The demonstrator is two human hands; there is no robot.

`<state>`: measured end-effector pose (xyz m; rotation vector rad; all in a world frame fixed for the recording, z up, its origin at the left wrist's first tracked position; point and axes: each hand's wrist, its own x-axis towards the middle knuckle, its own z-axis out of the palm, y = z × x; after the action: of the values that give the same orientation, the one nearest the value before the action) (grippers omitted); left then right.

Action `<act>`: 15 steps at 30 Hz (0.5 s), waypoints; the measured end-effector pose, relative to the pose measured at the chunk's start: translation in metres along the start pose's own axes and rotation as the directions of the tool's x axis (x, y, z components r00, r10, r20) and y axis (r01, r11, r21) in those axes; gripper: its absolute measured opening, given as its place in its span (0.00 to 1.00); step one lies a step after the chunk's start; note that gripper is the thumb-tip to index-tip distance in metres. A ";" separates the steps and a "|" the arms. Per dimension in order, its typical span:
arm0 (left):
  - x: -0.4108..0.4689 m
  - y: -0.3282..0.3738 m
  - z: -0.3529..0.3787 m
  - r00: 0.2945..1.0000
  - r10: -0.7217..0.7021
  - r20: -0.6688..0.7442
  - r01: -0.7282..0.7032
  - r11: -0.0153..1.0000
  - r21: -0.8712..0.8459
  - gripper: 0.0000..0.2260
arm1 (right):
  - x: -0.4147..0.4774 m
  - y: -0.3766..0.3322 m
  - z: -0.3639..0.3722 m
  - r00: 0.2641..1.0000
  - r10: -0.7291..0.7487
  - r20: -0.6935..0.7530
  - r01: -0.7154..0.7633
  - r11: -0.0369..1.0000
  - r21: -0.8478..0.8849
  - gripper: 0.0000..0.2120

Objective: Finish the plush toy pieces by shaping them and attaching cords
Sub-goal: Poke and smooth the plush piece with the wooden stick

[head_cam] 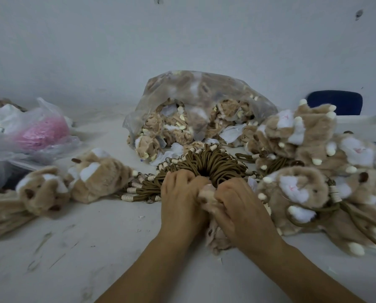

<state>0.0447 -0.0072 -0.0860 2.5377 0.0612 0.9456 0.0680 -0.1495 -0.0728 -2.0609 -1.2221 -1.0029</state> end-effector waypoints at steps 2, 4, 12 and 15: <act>0.003 -0.008 -0.001 0.993 -0.087 0.081 0.085 0.996 0.027 0.12 | 0.000 -0.002 -0.003 0.997 -0.026 -0.072 0.026 1.000 0.005 0.06; 0.008 -0.015 -0.001 0.977 -0.159 0.145 0.156 0.987 0.031 0.12 | 0.001 -0.003 -0.006 0.992 -0.042 -0.119 0.044 0.999 0.017 0.08; 0.002 -0.012 -0.004 0.953 -0.298 0.062 0.304 0.941 -0.146 0.09 | -0.001 0.008 -0.007 0.954 0.286 0.086 -0.296 0.944 0.143 0.08; 0.001 -0.008 -0.005 0.958 -0.283 0.045 0.287 0.948 -0.140 0.08 | -0.007 0.011 -0.008 0.916 0.378 0.133 -0.400 0.881 0.254 0.16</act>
<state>0.0430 0.0024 -0.0852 2.3258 0.3315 0.7748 0.0727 -0.1635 -0.0750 -2.0240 -0.8715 -0.5321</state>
